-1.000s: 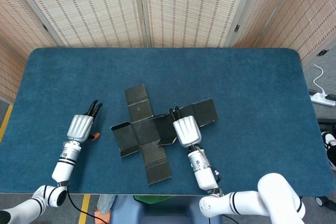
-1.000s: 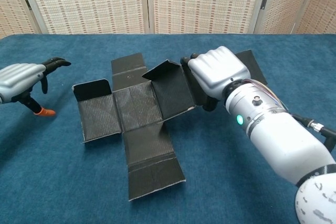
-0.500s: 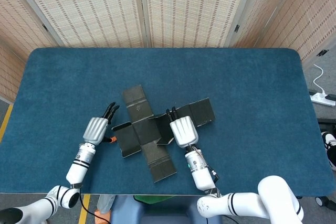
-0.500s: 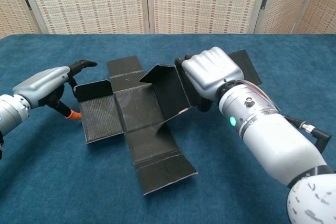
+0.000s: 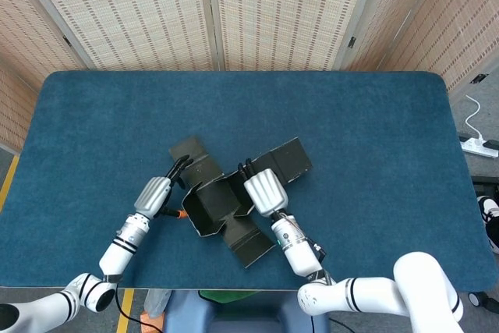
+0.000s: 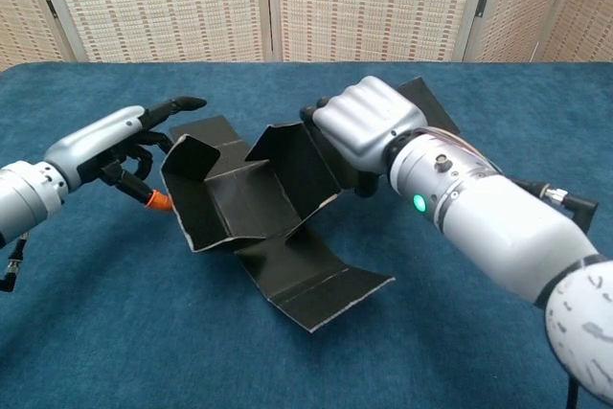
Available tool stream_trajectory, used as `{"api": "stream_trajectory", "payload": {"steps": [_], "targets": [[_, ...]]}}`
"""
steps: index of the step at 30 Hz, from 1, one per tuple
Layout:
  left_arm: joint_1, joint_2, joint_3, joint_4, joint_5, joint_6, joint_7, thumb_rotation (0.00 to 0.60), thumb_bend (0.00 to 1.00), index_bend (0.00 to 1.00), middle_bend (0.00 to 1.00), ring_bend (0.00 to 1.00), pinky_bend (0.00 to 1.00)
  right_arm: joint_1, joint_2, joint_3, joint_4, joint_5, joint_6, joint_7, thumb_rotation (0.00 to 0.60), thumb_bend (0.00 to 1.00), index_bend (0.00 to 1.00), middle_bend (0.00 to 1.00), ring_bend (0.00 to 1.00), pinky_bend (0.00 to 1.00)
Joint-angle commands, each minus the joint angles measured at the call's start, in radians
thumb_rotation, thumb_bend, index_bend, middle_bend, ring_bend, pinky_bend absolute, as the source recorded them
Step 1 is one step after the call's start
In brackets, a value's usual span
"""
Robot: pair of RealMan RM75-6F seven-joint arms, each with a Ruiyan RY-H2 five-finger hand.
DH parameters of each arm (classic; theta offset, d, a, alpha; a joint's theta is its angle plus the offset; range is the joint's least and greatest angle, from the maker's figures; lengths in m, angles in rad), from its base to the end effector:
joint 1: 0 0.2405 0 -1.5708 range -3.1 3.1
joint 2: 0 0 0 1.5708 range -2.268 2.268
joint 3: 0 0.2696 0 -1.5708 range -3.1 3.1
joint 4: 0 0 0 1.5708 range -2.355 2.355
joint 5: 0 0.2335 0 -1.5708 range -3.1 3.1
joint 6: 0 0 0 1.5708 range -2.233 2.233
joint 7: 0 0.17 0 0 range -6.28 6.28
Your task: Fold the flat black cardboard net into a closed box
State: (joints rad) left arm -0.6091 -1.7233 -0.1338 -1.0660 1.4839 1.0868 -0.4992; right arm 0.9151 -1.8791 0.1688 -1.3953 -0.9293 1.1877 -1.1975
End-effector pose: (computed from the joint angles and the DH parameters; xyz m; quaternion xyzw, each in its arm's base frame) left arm -0.2145 0.3742 -0.0672 -0.6205 -0.5102 -0.5111 0.3056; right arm -0.0589 -0.3568 -0.1243 0.8048 -0.1140 0.2531 0.5247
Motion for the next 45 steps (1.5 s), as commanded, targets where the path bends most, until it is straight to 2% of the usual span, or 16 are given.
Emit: {"api": "stream_trajectory", "payload": {"steps": [1,11,15,20,29,35,37,40,45], "targets": [[-0.025,0.028,0.003,-0.033,0.010,-0.030,-0.037,0.600,0.16,0.00,0.00,0.45,0.77,0.038,0.056,0.002,-0.049,0.010,-0.055,-0.057,0.600,0.34,0.46,0.46,0.76,1.00],[-0.088,0.066,0.025,-0.077,0.006,-0.152,-0.090,0.600,0.16,0.00,0.00,0.43,0.77,0.109,0.143,-0.034,-0.088,-0.021,-0.132,-0.131,0.600,0.34,0.46,0.47,0.78,1.00],[-0.119,0.092,0.035,-0.093,-0.002,-0.229,-0.160,0.600,0.16,0.00,0.00,0.43,0.77,0.133,0.167,-0.053,-0.089,-0.056,-0.166,-0.126,0.600,0.34,0.46,0.47,0.78,1.00],[-0.144,0.117,0.040,-0.097,-0.002,-0.274,-0.245,0.600,0.16,0.00,0.00,0.43,0.77,0.159,0.191,-0.078,-0.089,-0.085,-0.208,-0.125,0.600,0.34,0.46,0.48,0.78,1.00],[-0.211,0.169,0.111,-0.104,0.075,-0.382,-0.500,0.600,0.16,0.00,0.00,0.43,0.77,0.191,0.218,-0.107,-0.072,-0.182,-0.256,-0.058,0.600,0.34,0.46,0.48,0.78,1.00],[-0.263,0.176,0.186,-0.073,0.174,-0.381,-0.766,0.600,0.16,0.00,0.00,0.44,0.76,0.199,0.219,-0.118,-0.043,-0.252,-0.269,0.009,0.600,0.34,0.46,0.48,0.78,1.00],[-0.276,0.165,0.207,-0.048,0.195,-0.366,-0.850,0.600,0.16,0.03,0.01,0.46,0.76,0.197,0.217,-0.119,-0.034,-0.273,-0.270,0.042,0.600,0.34,0.46,0.48,0.78,1.00],[-0.295,0.149,0.242,-0.009,0.226,-0.345,-0.971,0.600,0.16,0.12,0.10,0.48,0.76,0.196,0.211,-0.120,-0.019,-0.303,-0.271,0.079,0.600,0.34,0.46,0.48,0.78,1.00],[-0.306,0.109,0.269,0.062,0.234,-0.312,-1.069,0.600,0.16,0.19,0.17,0.50,0.76,0.194,0.195,-0.120,0.007,-0.348,-0.269,0.128,0.600,0.34,0.46,0.46,0.78,1.00]]}}
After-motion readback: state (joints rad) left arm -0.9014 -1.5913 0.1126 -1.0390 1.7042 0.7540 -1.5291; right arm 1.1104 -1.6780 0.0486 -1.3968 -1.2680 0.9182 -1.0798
